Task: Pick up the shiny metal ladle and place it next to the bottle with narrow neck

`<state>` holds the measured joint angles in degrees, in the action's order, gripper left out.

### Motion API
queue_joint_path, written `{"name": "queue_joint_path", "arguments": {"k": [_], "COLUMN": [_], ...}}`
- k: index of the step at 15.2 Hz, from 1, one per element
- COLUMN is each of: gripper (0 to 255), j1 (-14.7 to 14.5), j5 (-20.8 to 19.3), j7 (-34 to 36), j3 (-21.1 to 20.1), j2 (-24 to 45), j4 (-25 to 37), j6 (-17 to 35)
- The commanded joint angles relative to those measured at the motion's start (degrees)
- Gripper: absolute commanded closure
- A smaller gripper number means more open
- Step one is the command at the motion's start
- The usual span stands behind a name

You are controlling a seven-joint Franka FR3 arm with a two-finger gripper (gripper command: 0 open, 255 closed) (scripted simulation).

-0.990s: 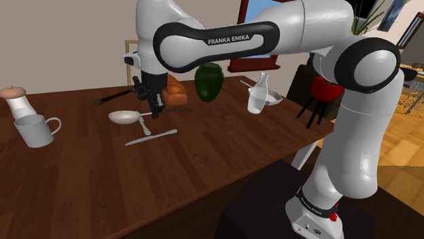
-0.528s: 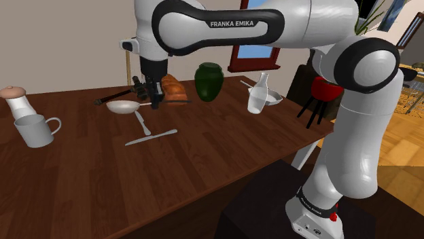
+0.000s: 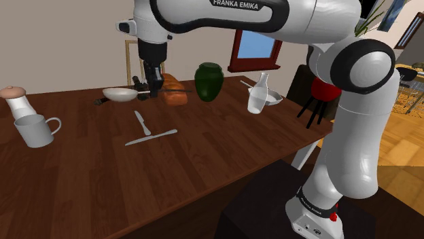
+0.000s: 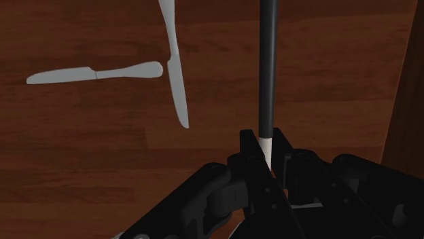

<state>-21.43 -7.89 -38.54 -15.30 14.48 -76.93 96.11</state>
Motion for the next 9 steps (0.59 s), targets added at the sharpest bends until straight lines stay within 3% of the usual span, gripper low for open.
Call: {"name": "queue_joint_path", "arguments": {"k": [1,9], "gripper": [255,255], "j1": [-0.1,-1.2], "j5": [0.0,-1.0], "j7": [-0.1,-0.4], "j3": [0.0,-0.1], "j2": [0.2,3.3], "j4": [1.7,12.6], "j6": [-1.6,-9.4]}}
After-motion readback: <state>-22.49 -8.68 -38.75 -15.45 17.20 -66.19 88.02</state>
